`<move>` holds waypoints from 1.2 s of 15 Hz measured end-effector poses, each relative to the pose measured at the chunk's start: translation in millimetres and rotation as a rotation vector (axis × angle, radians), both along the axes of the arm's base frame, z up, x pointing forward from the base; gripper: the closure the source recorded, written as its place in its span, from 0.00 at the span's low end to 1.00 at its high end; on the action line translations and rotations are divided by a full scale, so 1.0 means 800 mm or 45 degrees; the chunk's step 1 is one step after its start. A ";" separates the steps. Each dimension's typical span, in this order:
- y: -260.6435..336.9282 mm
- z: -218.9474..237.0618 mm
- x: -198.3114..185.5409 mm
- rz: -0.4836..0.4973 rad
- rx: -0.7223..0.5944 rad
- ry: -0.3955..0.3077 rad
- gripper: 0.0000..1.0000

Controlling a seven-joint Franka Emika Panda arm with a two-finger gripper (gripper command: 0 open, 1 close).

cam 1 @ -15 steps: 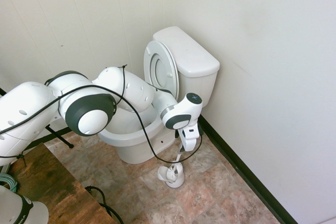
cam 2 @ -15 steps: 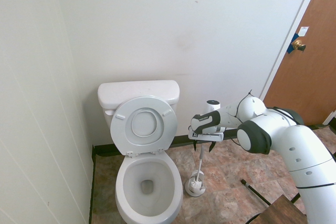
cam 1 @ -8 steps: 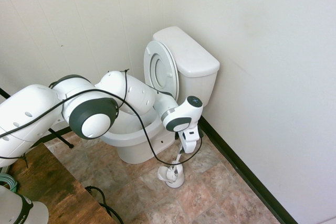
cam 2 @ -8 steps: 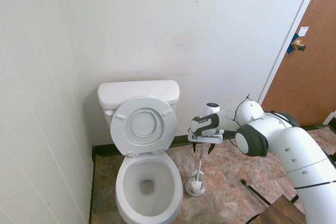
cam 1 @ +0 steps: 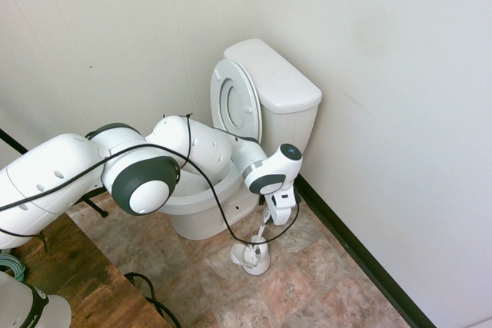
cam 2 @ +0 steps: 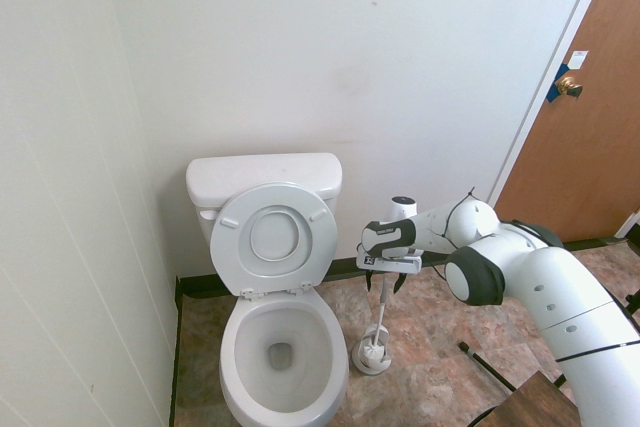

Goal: Clean the toilet

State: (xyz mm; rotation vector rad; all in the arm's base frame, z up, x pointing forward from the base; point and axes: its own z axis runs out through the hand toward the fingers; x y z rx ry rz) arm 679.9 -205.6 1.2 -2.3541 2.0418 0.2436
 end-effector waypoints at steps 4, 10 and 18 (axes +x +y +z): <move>-0.002 0.000 -0.001 -0.001 0.004 0.003 1.00; -0.007 0.002 0.001 0.002 0.014 0.012 1.00; -0.023 0.001 -0.006 0.025 -0.012 -0.027 1.00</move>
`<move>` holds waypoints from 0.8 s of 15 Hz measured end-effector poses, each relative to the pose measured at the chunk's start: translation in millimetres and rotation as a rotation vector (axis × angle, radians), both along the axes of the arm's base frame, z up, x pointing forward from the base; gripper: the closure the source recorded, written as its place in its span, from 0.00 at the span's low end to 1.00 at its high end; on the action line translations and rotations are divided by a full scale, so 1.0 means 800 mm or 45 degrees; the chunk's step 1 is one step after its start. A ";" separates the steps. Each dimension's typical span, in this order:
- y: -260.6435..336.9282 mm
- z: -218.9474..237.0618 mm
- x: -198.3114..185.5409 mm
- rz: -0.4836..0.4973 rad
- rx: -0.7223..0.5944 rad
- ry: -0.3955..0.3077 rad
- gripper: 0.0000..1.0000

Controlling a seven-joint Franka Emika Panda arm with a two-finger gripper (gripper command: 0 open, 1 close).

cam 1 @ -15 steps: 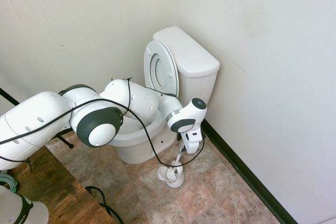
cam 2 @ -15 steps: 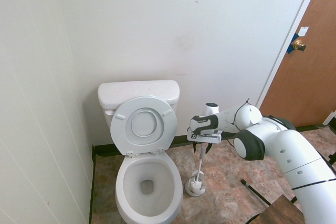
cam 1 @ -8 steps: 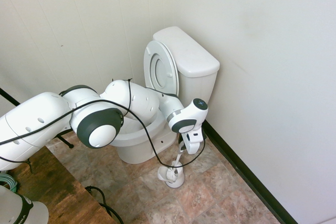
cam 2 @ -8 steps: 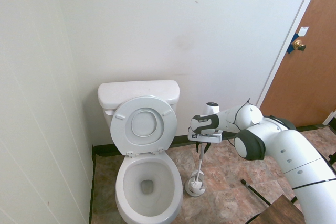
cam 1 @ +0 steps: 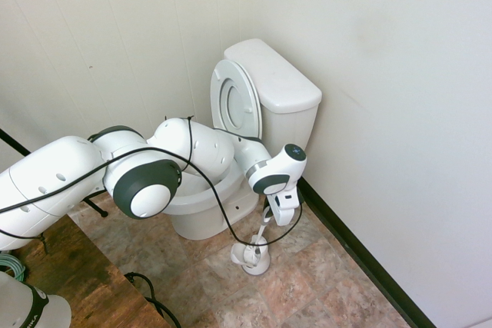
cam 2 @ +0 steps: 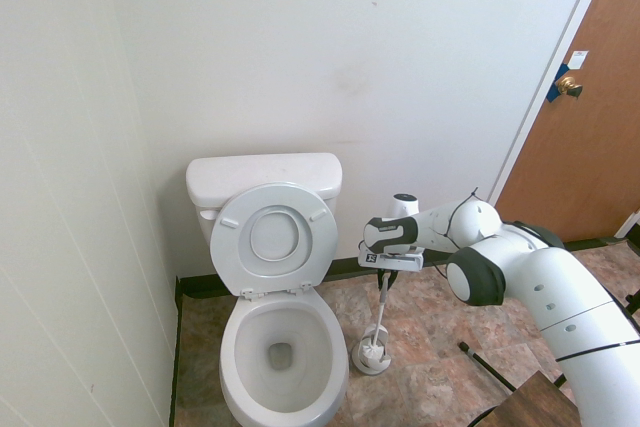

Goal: Clean the toilet

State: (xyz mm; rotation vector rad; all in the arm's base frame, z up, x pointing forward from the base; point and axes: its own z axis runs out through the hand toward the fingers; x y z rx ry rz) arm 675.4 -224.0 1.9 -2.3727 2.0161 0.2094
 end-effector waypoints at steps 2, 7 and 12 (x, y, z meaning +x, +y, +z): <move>-0.010 0.002 -0.017 0.015 -0.031 -0.047 1.00; -0.008 -0.005 -0.077 0.024 -0.056 -0.128 1.00; 0.023 0.001 -0.147 0.027 -0.041 -0.172 1.00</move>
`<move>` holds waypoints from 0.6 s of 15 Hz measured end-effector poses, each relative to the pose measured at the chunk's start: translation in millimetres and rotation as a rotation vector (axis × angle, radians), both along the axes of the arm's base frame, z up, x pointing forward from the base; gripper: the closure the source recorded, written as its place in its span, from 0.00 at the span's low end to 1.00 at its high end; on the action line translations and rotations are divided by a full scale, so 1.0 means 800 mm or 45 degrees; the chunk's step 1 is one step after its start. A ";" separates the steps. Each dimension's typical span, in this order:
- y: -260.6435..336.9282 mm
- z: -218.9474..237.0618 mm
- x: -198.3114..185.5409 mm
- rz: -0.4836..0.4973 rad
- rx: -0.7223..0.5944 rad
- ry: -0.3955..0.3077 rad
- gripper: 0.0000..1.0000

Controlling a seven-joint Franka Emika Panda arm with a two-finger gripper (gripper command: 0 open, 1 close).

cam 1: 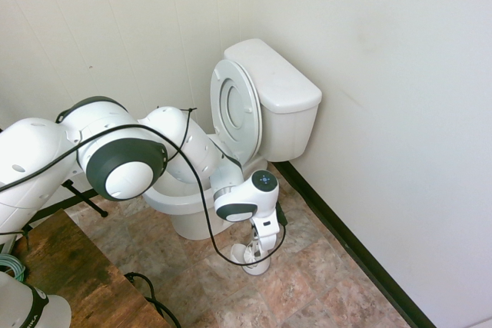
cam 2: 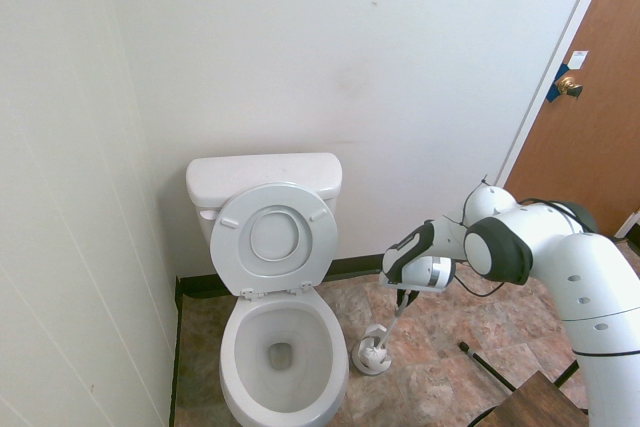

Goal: Clean the toilet

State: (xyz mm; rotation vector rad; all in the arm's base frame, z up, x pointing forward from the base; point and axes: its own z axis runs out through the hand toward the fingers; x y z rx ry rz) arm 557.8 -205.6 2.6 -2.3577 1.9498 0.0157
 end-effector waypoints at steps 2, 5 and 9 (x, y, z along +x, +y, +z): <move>0.009 0.018 -0.013 0.000 0.004 -0.004 1.00; 0.010 0.088 -0.012 0.003 -0.003 -0.045 1.00; 0.013 0.185 -0.047 0.033 -0.035 -0.029 1.00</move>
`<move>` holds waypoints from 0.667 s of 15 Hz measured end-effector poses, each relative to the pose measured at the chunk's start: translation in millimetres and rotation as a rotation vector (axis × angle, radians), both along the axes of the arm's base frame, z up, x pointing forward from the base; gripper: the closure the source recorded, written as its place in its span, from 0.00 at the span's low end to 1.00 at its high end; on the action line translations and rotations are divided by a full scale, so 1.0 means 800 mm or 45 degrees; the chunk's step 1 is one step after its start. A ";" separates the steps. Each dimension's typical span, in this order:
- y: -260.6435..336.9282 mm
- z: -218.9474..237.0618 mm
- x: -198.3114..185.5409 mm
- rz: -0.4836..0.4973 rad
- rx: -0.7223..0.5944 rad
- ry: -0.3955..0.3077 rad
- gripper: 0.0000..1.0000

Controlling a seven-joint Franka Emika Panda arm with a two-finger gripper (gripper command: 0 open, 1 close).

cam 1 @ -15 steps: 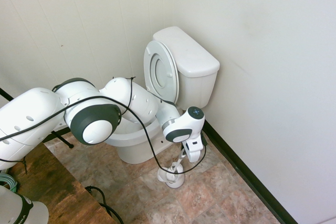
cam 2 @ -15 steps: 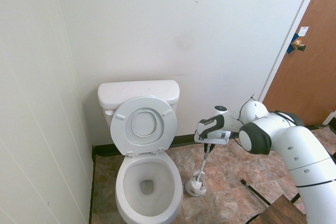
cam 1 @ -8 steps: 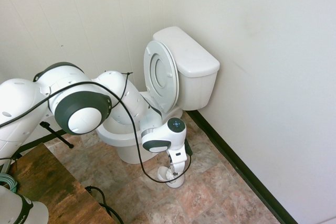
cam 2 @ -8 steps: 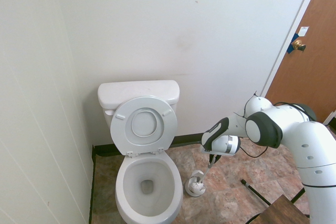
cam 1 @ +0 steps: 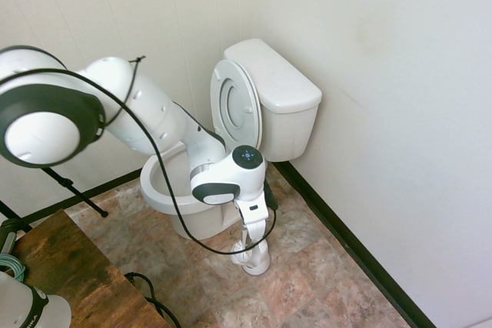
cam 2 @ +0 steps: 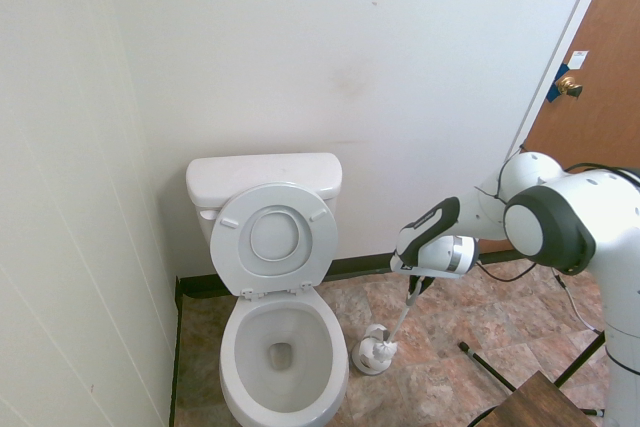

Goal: Clean the toilet

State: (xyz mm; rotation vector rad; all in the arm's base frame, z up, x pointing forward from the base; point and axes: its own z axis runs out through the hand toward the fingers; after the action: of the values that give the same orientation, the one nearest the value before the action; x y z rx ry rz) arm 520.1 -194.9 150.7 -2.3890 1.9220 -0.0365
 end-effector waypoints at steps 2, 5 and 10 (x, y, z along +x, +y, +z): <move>0.008 0.052 -0.011 0.020 -0.017 -0.005 1.00; 0.043 0.147 -0.001 0.072 -0.024 -0.048 1.00; 0.149 0.289 -0.023 0.147 -0.054 -0.154 1.00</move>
State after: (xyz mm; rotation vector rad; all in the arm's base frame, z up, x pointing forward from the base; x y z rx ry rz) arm 502.1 -76.0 382.0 -2.4578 1.7456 -0.2119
